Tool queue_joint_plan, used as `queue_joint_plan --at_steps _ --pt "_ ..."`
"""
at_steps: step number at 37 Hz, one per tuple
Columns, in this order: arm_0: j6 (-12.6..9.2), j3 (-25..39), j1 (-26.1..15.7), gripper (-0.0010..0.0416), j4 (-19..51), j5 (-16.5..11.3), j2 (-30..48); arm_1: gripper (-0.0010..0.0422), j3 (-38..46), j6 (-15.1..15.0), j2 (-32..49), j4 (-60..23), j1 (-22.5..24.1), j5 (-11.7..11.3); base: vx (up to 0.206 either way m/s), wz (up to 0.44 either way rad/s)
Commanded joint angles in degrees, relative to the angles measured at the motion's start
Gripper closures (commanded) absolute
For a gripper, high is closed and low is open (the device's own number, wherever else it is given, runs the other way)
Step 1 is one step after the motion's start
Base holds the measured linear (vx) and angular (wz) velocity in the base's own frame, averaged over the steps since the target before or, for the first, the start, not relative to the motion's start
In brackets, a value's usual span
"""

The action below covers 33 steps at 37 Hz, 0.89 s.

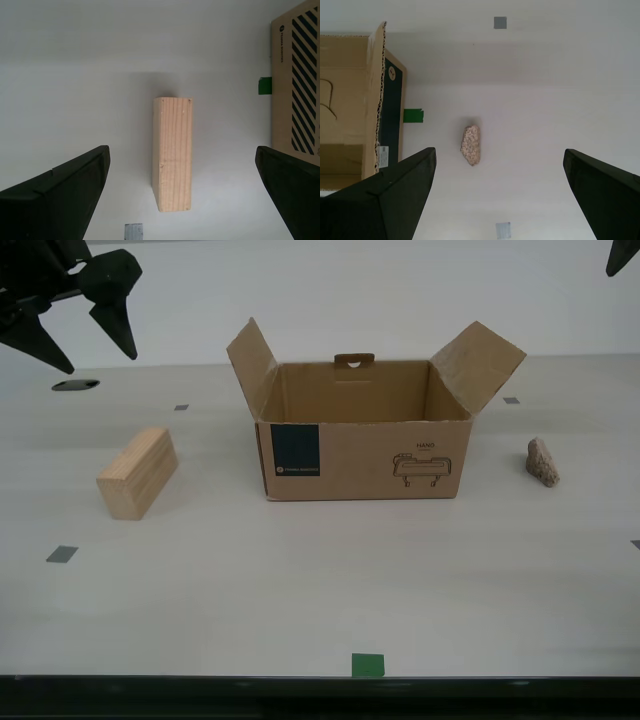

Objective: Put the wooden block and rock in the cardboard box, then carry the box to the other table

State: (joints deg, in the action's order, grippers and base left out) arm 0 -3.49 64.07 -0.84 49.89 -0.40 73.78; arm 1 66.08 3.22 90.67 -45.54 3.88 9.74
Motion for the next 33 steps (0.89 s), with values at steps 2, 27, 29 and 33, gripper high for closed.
queue_joint_plan --at_steps 2,27,29,33 --pt "-0.9 -2.3 0.0 0.0052 -2.4 -0.1 0.0 0.0014 -2.3 0.7 0.0 2.4 0.0 0.2 0.000 0.000" --pt "-0.8 -5.0 0.0 0.0052 -9.3 -4.7 10.7 0.0014 -4.3 1.3 0.0 1.3 0.4 0.2 0.000 0.000" --pt "-0.3 -4.5 0.0 0.0051 -9.7 -4.7 12.5 0.0014 -4.3 1.3 0.0 1.2 0.4 0.2 0.000 0.000" --pt "-0.3 -4.4 0.0 0.0051 -11.8 -4.7 15.5 0.0014 -4.3 1.3 0.0 1.3 0.4 0.2 0.000 0.000"
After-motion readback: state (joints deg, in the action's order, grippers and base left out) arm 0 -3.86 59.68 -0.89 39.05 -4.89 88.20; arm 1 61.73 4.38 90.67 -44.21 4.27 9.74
